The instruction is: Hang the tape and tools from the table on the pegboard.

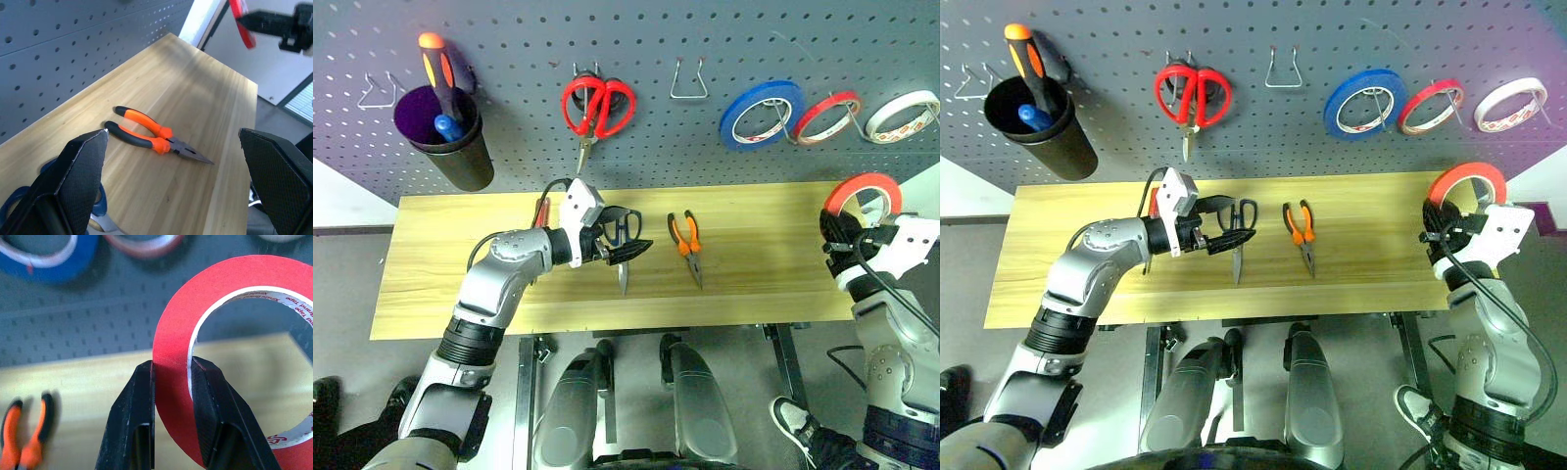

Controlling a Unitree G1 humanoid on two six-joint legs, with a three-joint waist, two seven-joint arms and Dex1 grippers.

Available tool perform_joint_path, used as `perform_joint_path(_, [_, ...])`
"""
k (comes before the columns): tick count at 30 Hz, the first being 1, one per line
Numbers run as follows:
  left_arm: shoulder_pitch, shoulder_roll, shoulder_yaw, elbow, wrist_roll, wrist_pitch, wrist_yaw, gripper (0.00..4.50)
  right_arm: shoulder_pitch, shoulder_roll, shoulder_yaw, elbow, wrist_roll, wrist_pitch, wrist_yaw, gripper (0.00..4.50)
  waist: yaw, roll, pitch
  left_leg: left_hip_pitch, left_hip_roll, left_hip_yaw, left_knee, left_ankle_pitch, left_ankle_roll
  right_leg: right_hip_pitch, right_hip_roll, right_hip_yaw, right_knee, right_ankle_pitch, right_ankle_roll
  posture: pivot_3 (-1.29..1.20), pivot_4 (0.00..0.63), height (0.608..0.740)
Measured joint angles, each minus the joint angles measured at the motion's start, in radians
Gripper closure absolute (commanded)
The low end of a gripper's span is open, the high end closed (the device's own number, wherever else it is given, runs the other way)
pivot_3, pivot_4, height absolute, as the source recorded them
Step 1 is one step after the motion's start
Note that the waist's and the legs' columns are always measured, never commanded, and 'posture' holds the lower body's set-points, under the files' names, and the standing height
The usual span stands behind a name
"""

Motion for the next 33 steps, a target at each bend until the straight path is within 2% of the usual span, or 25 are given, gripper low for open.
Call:
perform_joint_path(7, [0.000, -0.002, -0.002, 0.003, 0.000, 0.000, -0.011, 0.00, -0.038, -0.012, 0.000, -0.038, -0.022, -0.008, -0.051, 3.81, 0.000, 0.000, 0.000, -0.001, 0.000, 0.000, 0.012, -0.001, 0.002, 0.000, -0.001, 0.000, 0.009, 0.000, 0.000, -0.21, 0.320, 0.695])
perform_joint_path(16, [-0.003, -0.002, -0.009, 0.014, 0.002, 0.000, -0.025, 0.00, -0.054, -0.034, -0.004, -0.154, -0.021, 0.027, -0.114, 3.81, -0.019, 0.000, 0.000, -0.001, 0.000, 0.000, 0.014, -0.001, 0.002, 0.000, -0.001, 0.001, 0.014, 0.000, 0.000, -0.23, 0.328, 0.695])
perform_joint_path(33, [0.002, -0.001, -0.009, 0.006, 0.001, 0.008, -0.020, 0.00, -0.150, -0.042, 0.100, -0.187, 0.047, 0.090, -0.093, 3.81, -0.025, 0.000, 0.000, -0.001, 0.000, 0.001, 0.015, -0.001, 0.003, -0.001, -0.001, 0.002, 0.014, 0.000, 0.000, -0.19, 0.341, 0.695])
